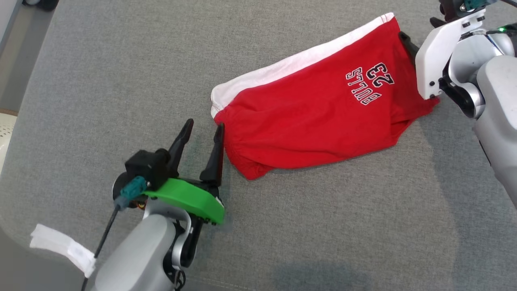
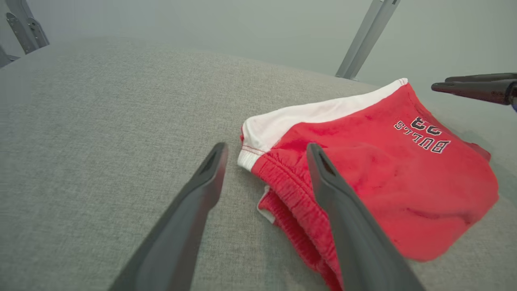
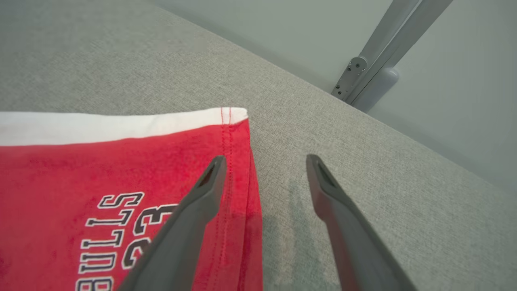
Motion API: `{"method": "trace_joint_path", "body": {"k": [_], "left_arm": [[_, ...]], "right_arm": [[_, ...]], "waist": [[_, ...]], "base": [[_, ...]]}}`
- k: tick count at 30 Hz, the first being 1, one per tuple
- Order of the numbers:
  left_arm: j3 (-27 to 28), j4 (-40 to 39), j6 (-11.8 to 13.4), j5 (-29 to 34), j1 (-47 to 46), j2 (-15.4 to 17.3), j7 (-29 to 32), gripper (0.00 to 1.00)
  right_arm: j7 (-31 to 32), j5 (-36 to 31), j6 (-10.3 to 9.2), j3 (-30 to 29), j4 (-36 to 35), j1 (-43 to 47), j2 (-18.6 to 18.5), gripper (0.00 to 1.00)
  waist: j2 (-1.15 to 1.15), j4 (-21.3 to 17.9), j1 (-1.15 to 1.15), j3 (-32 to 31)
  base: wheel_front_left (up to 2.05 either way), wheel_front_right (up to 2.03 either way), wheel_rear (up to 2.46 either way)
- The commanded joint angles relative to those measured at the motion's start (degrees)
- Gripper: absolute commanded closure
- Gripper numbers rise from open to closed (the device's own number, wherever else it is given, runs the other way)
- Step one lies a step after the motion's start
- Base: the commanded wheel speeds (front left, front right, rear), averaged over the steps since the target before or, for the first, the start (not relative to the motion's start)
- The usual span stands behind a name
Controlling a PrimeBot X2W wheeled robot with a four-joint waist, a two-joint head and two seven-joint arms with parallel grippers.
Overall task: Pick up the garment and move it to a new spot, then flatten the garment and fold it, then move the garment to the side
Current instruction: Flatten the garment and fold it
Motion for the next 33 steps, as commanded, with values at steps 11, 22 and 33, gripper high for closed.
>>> {"method": "trace_joint_path", "body": {"k": [11,22,33], "left_arm": [[9.34,-11.01,-0.33,11.67,11.34,-7.27,-0.4,0.0],[18.29,-8.18,-5.32,16.87,17.59,-9.41,-0.41,0.0],[21.56,-8.27,-8.22,20.97,27.24,-7.78,-0.42,0.0]], "right_arm": [[13.26,-3.37,0.03,-0.11,-0.8,6.28,1.14,0.0],[11.75,0.3,0.12,-5.85,-5.89,11.05,5.52,1.0],[9.81,5.56,-0.08,-18.77,-8.72,23.82,2.82,1.0]], "waist": [[0.0,5.06,0.0,3.35],[0.0,-3.05,0.0,-3.77],[0.0,-12.38,0.0,-11.76]], "base": [[0.0,0.0,0.0],[0.0,0.0,0.0],[0.0,0.0,0.0]]}}
